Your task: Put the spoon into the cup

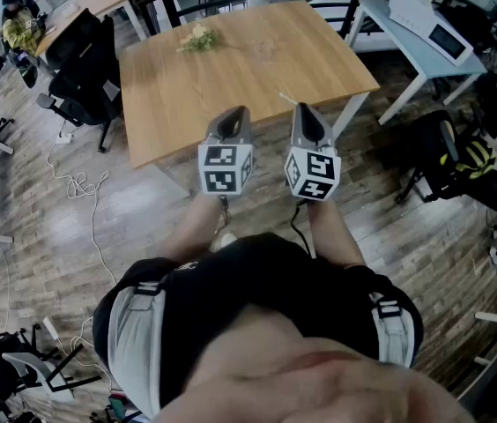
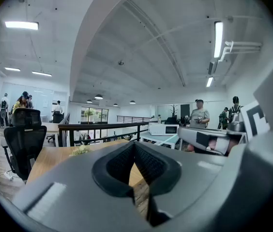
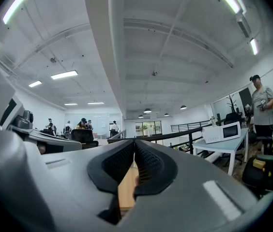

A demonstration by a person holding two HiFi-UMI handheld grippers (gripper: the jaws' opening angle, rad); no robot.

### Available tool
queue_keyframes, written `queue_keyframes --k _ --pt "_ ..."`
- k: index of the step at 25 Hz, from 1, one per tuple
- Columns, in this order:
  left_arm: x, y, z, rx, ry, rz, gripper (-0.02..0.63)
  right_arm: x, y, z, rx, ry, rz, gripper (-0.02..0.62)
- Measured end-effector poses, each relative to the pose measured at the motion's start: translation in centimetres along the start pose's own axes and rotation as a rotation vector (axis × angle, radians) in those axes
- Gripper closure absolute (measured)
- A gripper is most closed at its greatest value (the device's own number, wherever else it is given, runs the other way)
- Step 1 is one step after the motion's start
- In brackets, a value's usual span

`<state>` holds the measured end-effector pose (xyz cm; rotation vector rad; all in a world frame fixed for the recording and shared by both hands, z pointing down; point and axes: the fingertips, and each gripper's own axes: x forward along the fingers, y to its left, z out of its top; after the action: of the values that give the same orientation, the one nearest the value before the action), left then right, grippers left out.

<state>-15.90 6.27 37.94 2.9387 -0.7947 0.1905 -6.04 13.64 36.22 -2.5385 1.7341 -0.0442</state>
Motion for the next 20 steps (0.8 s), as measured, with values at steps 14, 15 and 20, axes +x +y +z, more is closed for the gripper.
queue_keyframes --k 14,15,20 --pt "-0.1 2.5 -0.6 -0.035 0.01 -0.016 0.594 1.4 2.0 -1.0 0.028 0.021 0.014 0.589" --pt "-0.1 2.8 -0.7 -0.04 0.012 -0.019 0.594 1.6 2.2 -1.0 0.031 0.02 0.013 0.589" --pt "0.0 4.2 -0.6 -0.049 0.007 -0.036 0.594 2.4 3.4 -0.8 0.041 0.016 0.011 0.589"
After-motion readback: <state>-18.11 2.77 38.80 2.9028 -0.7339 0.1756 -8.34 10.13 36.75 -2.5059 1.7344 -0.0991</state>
